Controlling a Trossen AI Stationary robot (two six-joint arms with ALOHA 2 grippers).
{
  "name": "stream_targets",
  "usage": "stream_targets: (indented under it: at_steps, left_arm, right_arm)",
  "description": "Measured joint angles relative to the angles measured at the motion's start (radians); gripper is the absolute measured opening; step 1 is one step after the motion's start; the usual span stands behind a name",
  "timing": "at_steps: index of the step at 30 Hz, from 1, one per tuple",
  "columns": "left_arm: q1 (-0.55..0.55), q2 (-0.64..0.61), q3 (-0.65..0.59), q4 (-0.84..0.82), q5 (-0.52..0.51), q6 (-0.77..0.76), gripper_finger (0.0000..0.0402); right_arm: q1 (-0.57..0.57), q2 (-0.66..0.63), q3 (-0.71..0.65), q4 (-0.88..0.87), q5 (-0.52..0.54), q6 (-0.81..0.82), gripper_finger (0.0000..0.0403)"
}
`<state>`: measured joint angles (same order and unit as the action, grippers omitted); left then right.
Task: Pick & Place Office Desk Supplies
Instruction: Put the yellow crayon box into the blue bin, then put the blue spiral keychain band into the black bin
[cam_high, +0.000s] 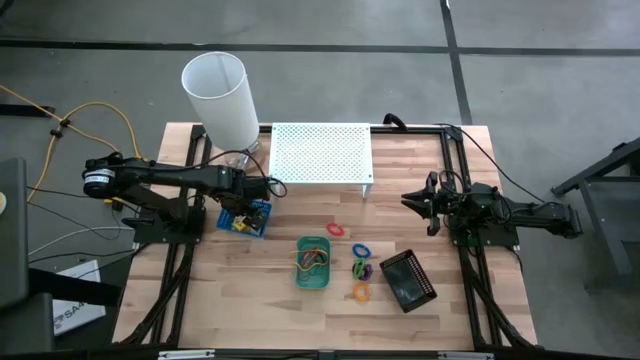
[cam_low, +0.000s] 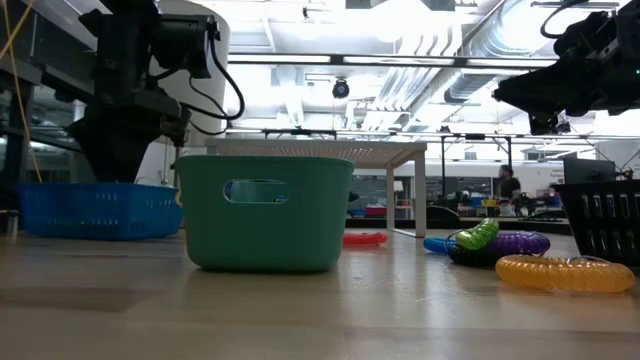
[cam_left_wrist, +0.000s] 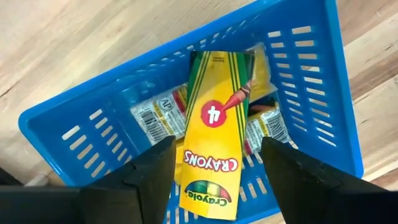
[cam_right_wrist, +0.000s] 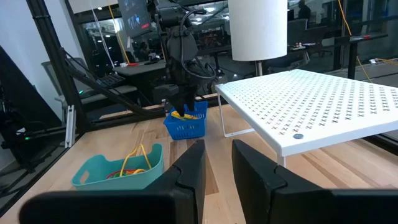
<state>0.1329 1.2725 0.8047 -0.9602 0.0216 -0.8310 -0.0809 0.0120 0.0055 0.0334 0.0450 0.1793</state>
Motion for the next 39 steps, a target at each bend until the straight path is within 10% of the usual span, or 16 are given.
stream_targets:
  at_steps: [17, 39]
  left_arm:
    - [0.003, -0.035, 0.0, 0.014, 0.117, -0.046, 0.023]
    - [-0.101, -0.119, 0.0, 0.331, 0.028, 0.038, 0.023]
  right_arm:
    - [0.0, 0.0, 0.0, 0.0, 0.0, 0.0, 0.0066]
    - [0.0, 0.0, 0.0, 0.0, 0.0, 0.0, 0.0066]
